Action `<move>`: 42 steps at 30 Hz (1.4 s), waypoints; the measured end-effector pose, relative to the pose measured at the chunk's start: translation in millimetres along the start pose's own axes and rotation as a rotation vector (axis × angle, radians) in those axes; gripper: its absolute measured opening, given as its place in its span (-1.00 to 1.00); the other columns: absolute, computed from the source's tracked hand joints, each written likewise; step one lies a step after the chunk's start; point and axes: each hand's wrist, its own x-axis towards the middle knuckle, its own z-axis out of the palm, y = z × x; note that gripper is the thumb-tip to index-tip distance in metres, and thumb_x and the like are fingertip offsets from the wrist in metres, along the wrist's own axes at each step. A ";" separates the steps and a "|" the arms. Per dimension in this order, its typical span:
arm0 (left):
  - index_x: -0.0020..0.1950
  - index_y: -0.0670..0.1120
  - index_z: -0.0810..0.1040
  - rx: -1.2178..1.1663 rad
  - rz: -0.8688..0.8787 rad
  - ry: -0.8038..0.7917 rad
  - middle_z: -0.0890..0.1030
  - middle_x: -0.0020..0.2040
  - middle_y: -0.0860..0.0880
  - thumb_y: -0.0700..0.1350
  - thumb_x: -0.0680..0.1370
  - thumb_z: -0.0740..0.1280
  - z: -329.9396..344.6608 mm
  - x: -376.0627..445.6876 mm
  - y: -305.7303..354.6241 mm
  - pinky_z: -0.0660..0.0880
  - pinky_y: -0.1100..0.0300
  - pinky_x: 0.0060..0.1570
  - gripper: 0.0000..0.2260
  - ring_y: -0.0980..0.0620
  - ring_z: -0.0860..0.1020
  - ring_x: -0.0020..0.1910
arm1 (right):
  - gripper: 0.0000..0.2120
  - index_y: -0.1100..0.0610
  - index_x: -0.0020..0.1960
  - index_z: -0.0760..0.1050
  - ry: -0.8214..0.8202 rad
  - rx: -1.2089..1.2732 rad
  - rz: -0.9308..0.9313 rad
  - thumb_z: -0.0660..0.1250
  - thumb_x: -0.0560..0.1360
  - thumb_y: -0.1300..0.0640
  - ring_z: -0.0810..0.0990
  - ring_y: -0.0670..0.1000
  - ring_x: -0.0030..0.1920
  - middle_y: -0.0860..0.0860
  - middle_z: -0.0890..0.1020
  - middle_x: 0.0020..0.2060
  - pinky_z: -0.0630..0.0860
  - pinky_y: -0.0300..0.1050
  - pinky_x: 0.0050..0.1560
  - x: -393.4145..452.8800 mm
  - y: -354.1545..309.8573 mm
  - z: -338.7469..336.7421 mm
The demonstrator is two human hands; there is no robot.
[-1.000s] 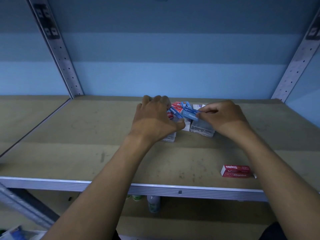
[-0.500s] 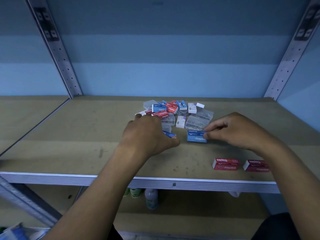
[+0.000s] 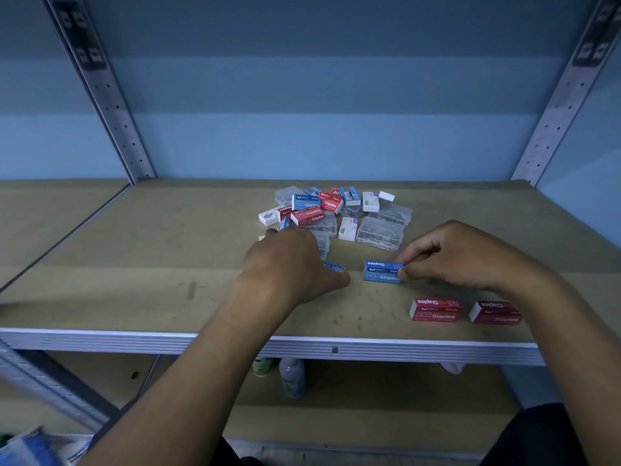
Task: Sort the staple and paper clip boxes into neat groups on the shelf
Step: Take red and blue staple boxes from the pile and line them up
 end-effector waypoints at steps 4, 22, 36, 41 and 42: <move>0.11 -0.01 0.56 -0.032 0.012 -0.005 0.59 0.08 -0.02 0.42 0.39 0.30 0.2 1.2 -4.3 0.41 0.17 -0.14 -0.44 -0.03 0.52 0.02 | -0.88 -0.12 -0.11 0.74 0.000 0.030 -0.010 0.59 0.37 0.05 0.48 -0.29 -0.47 -0.12 0.73 -0.29 0.28 -0.50 -0.47 -1.1 0.5 -1.9; -0.04 0.08 0.69 -0.542 0.197 -0.026 0.65 -0.09 0.19 0.03 0.33 0.60 -2.5 9.7 -30.3 0.38 0.53 -0.26 -0.76 0.41 0.51 -0.24 | -0.88 -0.16 -0.05 0.73 0.060 -0.002 -0.173 0.53 0.44 0.04 0.66 -0.26 -0.10 -0.22 0.73 -0.17 0.54 -0.34 -0.06 2.6 -14.9 9.9; -0.09 0.05 0.73 -0.527 0.250 -0.013 0.70 -0.17 0.13 -0.03 0.40 0.56 9.0 14.4 -16.7 0.38 0.49 -0.31 -0.88 0.35 0.53 -0.30 | -0.84 -0.13 -0.11 0.74 0.146 -0.063 -0.202 0.55 0.41 0.13 0.65 -0.26 -0.16 -0.20 0.73 -0.26 0.45 -0.49 -0.22 -1.3 -5.8 4.2; -0.08 0.01 0.73 -0.603 0.314 0.079 0.70 -0.19 0.11 -0.06 0.39 0.57 9.3 15.1 6.4 0.37 0.53 -0.29 -0.87 0.35 0.55 -0.32 | -0.84 -0.14 -0.11 0.74 0.193 -0.093 -0.193 0.54 0.42 0.12 0.62 -0.31 -0.15 -0.23 0.72 -0.23 0.42 -0.52 -0.23 -16.8 10.5 -13.5; -0.08 0.01 0.73 -0.609 0.325 0.094 0.70 -0.19 0.11 -0.06 0.39 0.57 9.8 15.6 13.1 0.38 0.53 -0.28 -0.86 0.34 0.57 -0.30 | -0.84 -0.16 -0.12 0.73 0.205 -0.097 -0.190 0.54 0.42 0.12 0.62 -0.32 -0.16 -0.24 0.72 -0.24 0.43 -0.51 -0.22 -21.2 14.5 -17.6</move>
